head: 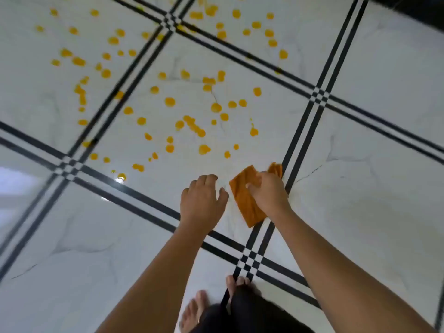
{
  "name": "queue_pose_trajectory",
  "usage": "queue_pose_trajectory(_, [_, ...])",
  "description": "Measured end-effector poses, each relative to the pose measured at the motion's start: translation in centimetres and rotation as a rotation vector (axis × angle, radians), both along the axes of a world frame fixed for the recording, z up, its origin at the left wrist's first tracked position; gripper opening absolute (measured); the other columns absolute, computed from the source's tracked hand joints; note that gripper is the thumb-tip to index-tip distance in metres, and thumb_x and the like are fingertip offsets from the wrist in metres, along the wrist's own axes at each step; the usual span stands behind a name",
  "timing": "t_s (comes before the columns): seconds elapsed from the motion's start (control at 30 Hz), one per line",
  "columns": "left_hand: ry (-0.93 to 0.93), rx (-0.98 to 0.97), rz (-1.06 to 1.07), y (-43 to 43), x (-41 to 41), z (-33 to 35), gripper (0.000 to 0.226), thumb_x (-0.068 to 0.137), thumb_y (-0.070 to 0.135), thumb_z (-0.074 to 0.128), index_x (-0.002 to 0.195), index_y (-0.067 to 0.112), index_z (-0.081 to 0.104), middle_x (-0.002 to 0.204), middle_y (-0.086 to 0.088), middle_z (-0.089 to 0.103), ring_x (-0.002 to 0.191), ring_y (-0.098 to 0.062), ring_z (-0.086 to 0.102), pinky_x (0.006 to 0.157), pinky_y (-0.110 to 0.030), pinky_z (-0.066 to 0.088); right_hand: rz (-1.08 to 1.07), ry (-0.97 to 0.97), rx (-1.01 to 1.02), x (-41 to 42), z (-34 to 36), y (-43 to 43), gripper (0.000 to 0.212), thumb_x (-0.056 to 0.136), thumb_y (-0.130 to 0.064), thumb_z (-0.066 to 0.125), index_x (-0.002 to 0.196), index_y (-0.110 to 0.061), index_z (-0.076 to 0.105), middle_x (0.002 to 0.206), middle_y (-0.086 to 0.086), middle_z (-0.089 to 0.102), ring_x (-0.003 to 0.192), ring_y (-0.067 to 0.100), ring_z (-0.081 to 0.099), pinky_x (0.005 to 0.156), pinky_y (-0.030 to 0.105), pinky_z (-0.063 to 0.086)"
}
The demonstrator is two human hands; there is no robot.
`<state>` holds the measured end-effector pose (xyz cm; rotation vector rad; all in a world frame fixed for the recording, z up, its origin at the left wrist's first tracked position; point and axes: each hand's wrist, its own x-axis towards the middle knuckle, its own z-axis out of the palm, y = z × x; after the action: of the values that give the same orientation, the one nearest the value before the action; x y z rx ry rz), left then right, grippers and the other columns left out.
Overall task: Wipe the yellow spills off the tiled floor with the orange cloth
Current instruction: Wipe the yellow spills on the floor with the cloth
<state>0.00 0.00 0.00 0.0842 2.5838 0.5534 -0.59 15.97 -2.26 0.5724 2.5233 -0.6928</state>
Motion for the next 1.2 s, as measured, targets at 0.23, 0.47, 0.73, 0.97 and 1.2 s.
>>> queue_pose_trajectory(0.23, [0.126,0.015,-0.143,0.9,-1.5,-12.4,0.041,0.094,0.034,0.044,0.127,0.011,0.052,0.133,-0.008,0.054,0.121,-0.026,0.049,0.098,-0.040,0.037,-0.062,0.025,0.232,0.1,-11.1,2.0,0.057,0.091,-0.040,0.053,0.135,-0.007,0.038,0.125,0.011,0.052,0.114,0.026,0.052,0.099,0.039,0.044])
queue_pose_trajectory(0.47, [0.217,0.075,-0.047,1.2,-3.2,-15.8,0.052,0.086,0.040,0.031,0.117,0.009,0.060,0.126,-0.012,0.059,0.116,-0.029,0.055,0.095,-0.044,0.041,-0.033,0.128,0.029,-2.2,-12.3,2.2,0.010,0.092,-0.013,0.052,0.098,-0.011,0.059,0.095,0.003,0.059,0.088,0.017,0.059,0.081,0.029,0.049])
queue_pose_trajectory(0.73, [0.249,-0.009,0.101,-2.4,-4.7,-16.3,0.067,0.086,0.045,0.017,0.137,0.008,0.042,0.146,-0.013,0.038,0.136,-0.028,0.033,0.110,-0.044,0.023,0.182,0.307,0.128,-5.3,-12.7,-0.9,0.055,0.093,-0.044,0.041,0.144,-0.028,0.027,0.149,0.008,0.030,0.138,0.030,0.023,0.111,0.047,0.023])
queue_pose_trajectory(0.97, [0.313,-0.144,-0.078,-6.7,-5.4,-19.6,0.065,0.094,0.045,0.017,0.147,0.006,0.017,0.154,-0.011,0.019,0.143,-0.021,0.011,0.114,-0.035,0.001,0.360,0.320,0.333,-10.8,-17.8,-3.9,0.065,0.079,-0.071,0.026,0.140,-0.047,0.027,0.155,0.009,0.020,0.140,0.045,0.012,0.105,0.067,0.011])
queue_pose_trajectory(1.2, [0.305,-0.181,0.111,-8.6,-6.2,-19.8,0.068,0.094,0.051,0.003,0.146,0.008,0.009,0.154,-0.006,0.008,0.143,-0.022,0.005,0.113,-0.034,-0.007,0.879,0.549,0.303,-7.9,-18.6,-4.0,0.062,0.077,-0.068,0.040,0.136,-0.048,0.036,0.151,0.001,0.031,0.140,0.034,0.024,0.106,0.062,0.019])
